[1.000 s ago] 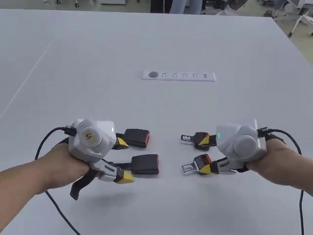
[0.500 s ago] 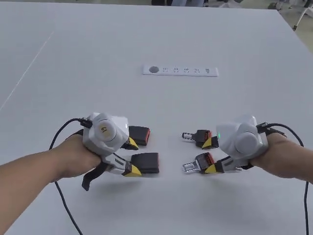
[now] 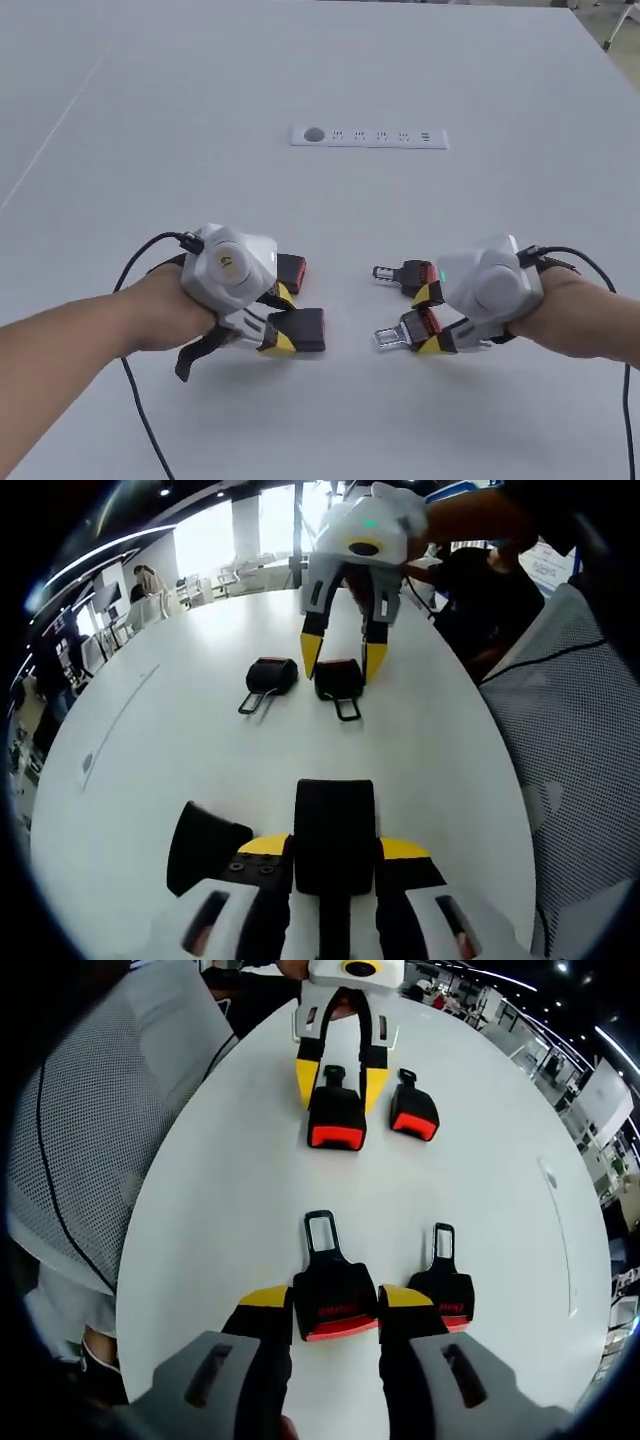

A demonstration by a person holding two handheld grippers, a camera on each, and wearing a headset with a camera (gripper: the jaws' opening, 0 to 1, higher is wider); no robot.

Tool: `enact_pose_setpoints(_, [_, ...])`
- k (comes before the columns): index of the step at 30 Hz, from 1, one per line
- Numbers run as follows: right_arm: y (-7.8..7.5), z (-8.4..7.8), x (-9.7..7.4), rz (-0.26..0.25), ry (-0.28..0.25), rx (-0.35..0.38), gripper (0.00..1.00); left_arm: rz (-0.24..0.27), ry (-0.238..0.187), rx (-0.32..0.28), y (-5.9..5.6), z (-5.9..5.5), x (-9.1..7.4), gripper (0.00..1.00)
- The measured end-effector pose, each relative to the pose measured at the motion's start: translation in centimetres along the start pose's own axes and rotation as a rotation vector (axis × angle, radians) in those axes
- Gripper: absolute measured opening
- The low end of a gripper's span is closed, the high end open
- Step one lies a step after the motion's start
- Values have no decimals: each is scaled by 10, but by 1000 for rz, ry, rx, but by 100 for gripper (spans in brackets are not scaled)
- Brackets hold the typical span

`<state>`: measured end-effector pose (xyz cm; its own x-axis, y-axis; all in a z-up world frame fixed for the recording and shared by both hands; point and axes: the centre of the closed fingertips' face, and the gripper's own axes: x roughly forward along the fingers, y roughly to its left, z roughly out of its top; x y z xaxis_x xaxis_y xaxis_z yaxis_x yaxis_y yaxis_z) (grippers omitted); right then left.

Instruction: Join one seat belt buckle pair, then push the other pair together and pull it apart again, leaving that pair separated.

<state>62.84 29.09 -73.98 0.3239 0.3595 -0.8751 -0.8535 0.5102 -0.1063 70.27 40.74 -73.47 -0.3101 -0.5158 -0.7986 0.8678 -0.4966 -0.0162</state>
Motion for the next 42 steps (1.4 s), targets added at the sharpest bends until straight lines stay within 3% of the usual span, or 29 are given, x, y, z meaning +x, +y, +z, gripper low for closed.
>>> enact_pose_setpoints(10, [-2, 1, 2, -26, 3, 82, 31, -17, 12, 51, -1, -1, 1, 32])
enact_pose_setpoints(16, [-1, 0, 3, -45, 9, 77, 32, -11, 34, 76, -3, -1, 3, 32])
enact_pose_setpoints(24, [1, -9, 8, -49, 50, 44, 33, 7, 50, 76, -3, -3, 4, 32])
enact_pose_setpoints(25, [1, -7, 8, -56, 38, 82, 33, 7, 50, 74, -3, -3, 4, 32])
enact_pose_setpoints(34, [0, -6, 7, -52, 21, 60, 32, 10, 67, 81, -2, -4, 6, 32])
enact_pose_setpoints(42, [-1, -5, 7, -55, 19, 97, 32, 17, 74, 72, -1, -7, 9, 33])
